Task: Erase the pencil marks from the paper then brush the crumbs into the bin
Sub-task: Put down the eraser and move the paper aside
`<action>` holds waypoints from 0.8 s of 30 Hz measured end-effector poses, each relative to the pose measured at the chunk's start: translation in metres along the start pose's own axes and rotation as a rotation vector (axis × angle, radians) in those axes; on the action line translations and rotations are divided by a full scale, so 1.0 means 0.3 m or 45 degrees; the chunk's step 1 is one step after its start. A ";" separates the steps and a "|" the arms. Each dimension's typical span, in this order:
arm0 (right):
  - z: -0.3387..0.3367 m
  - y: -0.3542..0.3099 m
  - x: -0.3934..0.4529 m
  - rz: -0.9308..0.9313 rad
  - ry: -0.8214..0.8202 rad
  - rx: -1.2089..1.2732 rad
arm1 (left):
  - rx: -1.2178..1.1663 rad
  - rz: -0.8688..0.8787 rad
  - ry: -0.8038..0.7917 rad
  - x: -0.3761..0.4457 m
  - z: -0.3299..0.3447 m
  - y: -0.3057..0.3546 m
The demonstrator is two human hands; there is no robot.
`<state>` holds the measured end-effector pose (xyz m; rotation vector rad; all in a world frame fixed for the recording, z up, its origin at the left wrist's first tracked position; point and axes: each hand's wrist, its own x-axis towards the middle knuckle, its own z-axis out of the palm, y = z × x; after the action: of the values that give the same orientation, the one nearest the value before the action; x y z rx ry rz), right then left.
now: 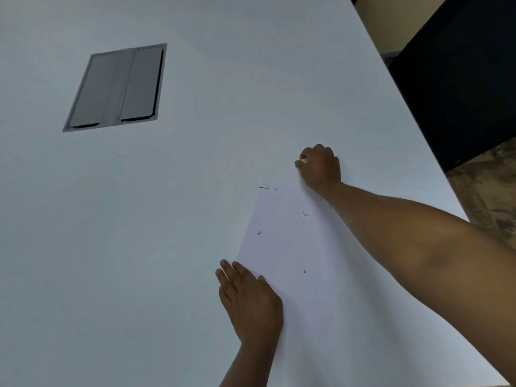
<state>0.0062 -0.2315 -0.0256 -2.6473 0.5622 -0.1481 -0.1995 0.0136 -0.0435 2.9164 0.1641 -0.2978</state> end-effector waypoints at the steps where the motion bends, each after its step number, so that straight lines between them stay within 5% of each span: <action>1: 0.007 0.003 0.003 -0.004 0.012 -0.007 | 0.021 0.018 0.006 0.003 0.001 -0.011; 7: 0.002 0.010 -0.008 0.015 -0.015 0.092 | 0.101 0.145 0.057 0.039 -0.017 -0.069; 13: -0.023 -0.008 -0.232 0.010 0.171 0.357 | 0.115 0.217 0.093 0.082 -0.064 -0.075; 18: -0.026 -0.044 -0.609 -0.001 0.261 0.182 | 0.099 0.240 0.106 0.095 -0.089 -0.068; 24: 0.031 -0.010 -0.886 -0.042 -0.009 -0.239 | 0.019 0.285 0.062 0.130 -0.103 -0.074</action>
<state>-0.2333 -0.1165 -0.0368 -2.8390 0.5548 -0.0999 -0.1586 0.0452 -0.0264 2.9217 -0.1576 -0.1918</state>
